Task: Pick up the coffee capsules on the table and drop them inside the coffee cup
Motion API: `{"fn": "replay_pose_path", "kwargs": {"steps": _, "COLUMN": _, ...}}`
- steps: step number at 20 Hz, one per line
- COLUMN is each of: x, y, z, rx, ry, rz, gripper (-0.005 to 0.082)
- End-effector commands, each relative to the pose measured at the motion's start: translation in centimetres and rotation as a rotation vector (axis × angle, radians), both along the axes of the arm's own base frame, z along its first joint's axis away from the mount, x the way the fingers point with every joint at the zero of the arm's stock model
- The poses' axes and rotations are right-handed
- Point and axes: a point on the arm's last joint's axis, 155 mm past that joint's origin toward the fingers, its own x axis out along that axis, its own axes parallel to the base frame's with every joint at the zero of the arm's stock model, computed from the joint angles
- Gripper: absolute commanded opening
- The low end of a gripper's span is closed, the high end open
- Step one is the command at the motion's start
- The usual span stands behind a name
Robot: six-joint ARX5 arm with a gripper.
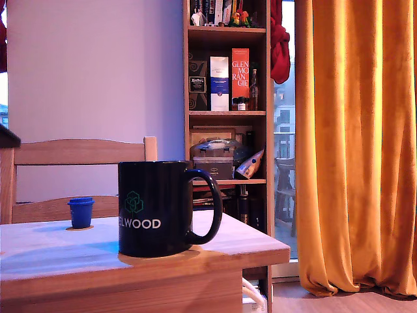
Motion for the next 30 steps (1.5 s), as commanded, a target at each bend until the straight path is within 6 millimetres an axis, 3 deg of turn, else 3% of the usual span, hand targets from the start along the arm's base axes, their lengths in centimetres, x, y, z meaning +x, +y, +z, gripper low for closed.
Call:
{"fn": "replay_pose_path", "kwargs": {"steps": 1, "x": -0.2, "y": -0.5, "z": -1.4, "rx": 0.014, "ry": 0.025, "rz": -0.022, "gripper": -0.0020}}
{"fn": "replay_pose_path", "kwargs": {"steps": 8, "x": -0.8, "y": -1.7, "z": -6.0, "rx": 0.018, "ry": 0.179, "rz": -0.078, "gripper": 0.0008}}
{"fn": "replay_pose_path", "kwargs": {"steps": 9, "x": -0.7, "y": -1.9, "z": -6.1, "rx": 0.014, "ry": 0.179, "rz": -0.093, "gripper": 0.0089}}
{"fn": "replay_pose_path", "kwargs": {"steps": 12, "x": -0.1, "y": -2.2, "z": -6.2, "rx": 0.021, "ry": 0.150, "rz": -0.104, "gripper": 0.0554}}
{"fn": "replay_pose_path", "kwargs": {"steps": 13, "x": 0.1, "y": -2.3, "z": -6.4, "rx": 0.034, "ry": 0.144, "rz": -0.110, "gripper": 0.0591}}
{"fn": "replay_pose_path", "kwargs": {"steps": 20, "x": 1.9, "y": -2.7, "z": -6.7, "rx": 0.049, "ry": 0.063, "rz": -0.125, "gripper": 0.0586}}
{"fn": "replay_pose_path", "kwargs": {"steps": 30, "x": 8.4, "y": -3.5, "z": -8.9, "rx": 0.082, "ry": 0.081, "rz": -0.118, "gripper": 0.0586}}
